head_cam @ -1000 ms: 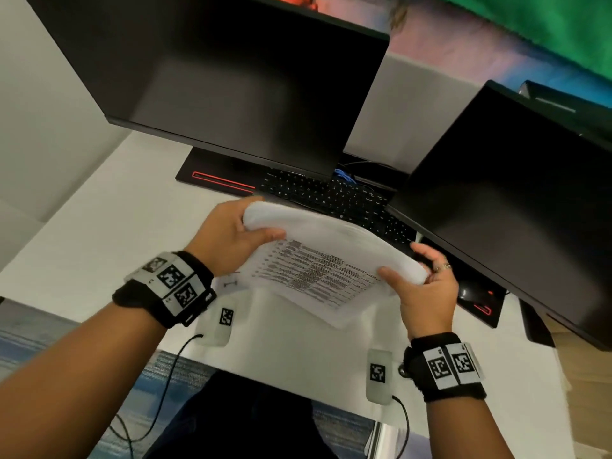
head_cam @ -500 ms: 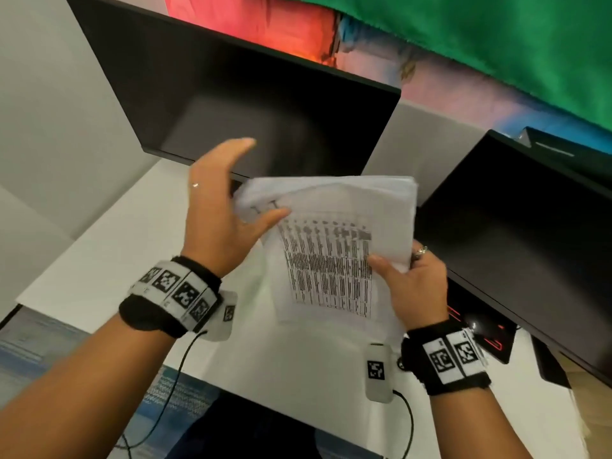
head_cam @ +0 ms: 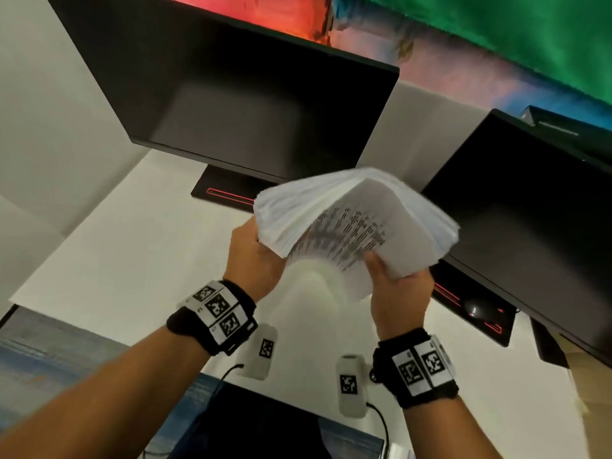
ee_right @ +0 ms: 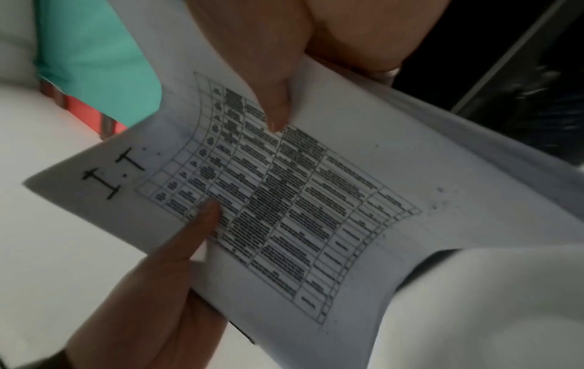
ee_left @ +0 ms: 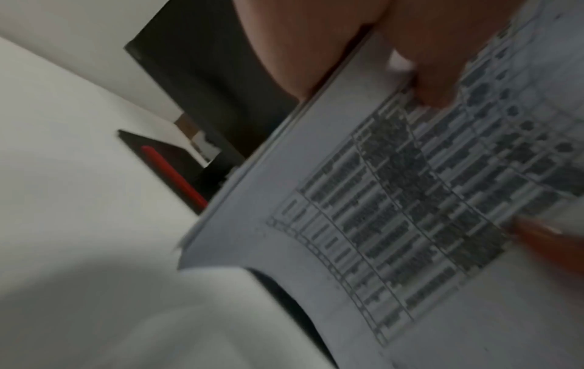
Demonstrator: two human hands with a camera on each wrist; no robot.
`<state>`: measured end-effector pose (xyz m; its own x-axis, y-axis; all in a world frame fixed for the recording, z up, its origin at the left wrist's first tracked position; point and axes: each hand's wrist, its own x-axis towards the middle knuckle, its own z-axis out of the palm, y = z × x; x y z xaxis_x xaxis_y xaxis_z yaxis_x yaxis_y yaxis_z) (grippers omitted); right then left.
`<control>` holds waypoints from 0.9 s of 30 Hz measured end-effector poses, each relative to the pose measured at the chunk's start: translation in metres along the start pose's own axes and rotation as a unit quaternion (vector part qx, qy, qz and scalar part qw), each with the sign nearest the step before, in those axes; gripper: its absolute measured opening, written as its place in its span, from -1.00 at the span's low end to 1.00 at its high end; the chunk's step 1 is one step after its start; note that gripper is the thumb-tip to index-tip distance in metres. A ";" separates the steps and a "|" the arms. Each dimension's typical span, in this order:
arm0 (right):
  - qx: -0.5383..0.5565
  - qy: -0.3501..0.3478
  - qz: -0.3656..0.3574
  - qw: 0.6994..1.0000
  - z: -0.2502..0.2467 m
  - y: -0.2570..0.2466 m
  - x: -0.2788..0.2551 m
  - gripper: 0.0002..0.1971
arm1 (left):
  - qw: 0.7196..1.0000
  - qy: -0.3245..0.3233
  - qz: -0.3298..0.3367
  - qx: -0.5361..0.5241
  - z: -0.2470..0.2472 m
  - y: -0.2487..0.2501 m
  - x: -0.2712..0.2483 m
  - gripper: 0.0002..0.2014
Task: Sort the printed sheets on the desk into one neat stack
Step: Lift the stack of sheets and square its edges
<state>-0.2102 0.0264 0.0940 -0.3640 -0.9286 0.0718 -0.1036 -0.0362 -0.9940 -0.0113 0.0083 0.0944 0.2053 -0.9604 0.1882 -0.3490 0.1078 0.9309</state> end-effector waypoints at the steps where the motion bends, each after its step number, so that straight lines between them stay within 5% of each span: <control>1: 0.012 0.003 0.038 0.999 -0.001 0.008 -0.006 -0.62 | 0.998 -0.037 -0.035 -0.023 0.000 -0.006 -0.005 -0.66; 4: 0.028 0.024 0.115 0.993 -0.007 0.019 -0.009 -0.44 | 0.980 -0.127 -0.121 -0.089 -0.002 -0.025 -0.011 -0.29; 7: 0.053 0.017 0.105 0.993 -0.011 0.015 -0.006 -0.36 | 0.974 -0.131 -0.122 -0.137 -0.001 -0.026 -0.010 -0.14; 12: 0.105 0.018 0.043 0.993 -0.010 0.004 -0.004 -0.61 | 0.989 -0.035 -0.017 -0.144 -0.001 -0.011 -0.006 -0.55; 15: 0.101 0.038 0.036 0.993 -0.007 0.000 -0.003 -0.80 | 0.991 -0.002 0.009 -0.136 0.002 -0.005 -0.002 -0.59; 27: 0.075 0.106 0.010 0.991 -0.002 0.000 -0.001 -0.90 | 0.991 0.008 -0.014 -0.131 0.000 0.001 0.012 -0.70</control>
<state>-0.2120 0.0279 0.0940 -0.5522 -0.8321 0.0523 0.0391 -0.0885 -0.9953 -0.0094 -0.0028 0.0973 0.2278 -0.9599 0.1636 -0.0929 0.1459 0.9849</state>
